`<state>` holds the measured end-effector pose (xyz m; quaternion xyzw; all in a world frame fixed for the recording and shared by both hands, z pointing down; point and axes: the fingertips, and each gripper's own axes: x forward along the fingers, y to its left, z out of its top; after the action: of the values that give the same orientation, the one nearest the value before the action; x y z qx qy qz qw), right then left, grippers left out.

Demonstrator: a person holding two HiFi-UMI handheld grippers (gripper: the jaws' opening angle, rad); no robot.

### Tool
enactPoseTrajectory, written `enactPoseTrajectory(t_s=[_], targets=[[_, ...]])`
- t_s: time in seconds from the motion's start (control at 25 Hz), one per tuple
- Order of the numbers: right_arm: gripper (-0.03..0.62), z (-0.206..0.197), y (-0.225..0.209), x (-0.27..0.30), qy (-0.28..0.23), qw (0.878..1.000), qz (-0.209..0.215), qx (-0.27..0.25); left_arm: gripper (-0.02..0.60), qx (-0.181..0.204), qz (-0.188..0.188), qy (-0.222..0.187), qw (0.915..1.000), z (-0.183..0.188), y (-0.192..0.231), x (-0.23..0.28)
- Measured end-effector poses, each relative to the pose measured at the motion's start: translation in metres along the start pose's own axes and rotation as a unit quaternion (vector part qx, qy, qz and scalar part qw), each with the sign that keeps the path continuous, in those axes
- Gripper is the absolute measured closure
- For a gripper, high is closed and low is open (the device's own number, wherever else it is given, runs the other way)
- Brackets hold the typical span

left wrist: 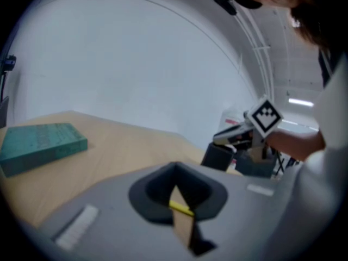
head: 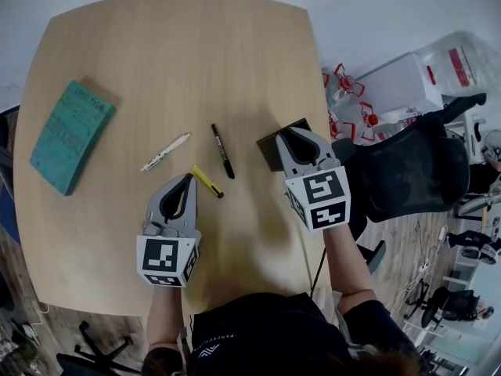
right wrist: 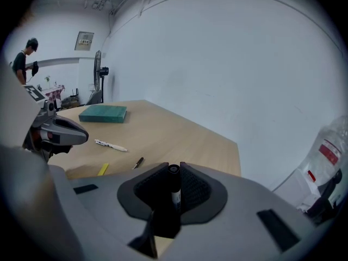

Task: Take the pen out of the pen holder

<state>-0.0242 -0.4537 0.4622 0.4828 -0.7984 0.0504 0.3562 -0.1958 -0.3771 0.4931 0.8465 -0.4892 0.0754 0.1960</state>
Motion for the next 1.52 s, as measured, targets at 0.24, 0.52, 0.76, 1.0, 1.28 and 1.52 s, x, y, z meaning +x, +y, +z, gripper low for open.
enactPoseTrajectory(t_s=[0.24,0.52,0.76,1.0,1.28,1.52], targets=[[0.537,0.016,-0.005,-0.028,-0.042,0.999,-0.014,0.007,0.577,0.003,0.009,-0.015,0.9998,0.009,-0.006,-0.015],[0.537,0.028,-0.012,-0.069,-0.099,0.995,-0.015,0.003,0.577,0.018,0.021,-0.032,0.9991,0.025,-0.036,-0.033],[0.537,0.037,-0.010,-0.107,-0.146,0.989,-0.004,-0.007,0.577,0.035,0.039,-0.047,0.9975,0.042,-0.064,-0.056],[0.537,0.046,-0.001,-0.145,-0.191,0.981,0.013,-0.011,0.577,0.055,0.056,-0.065,0.9948,0.056,-0.089,-0.079],[0.537,0.044,0.015,-0.173,-0.222,0.974,0.038,-0.008,0.577,0.068,0.076,-0.083,0.9913,0.066,-0.105,-0.104],[0.537,0.033,0.022,-0.188,-0.238,0.970,0.057,0.010,0.577,0.078,0.092,-0.088,0.9888,0.068,-0.115,-0.118]])
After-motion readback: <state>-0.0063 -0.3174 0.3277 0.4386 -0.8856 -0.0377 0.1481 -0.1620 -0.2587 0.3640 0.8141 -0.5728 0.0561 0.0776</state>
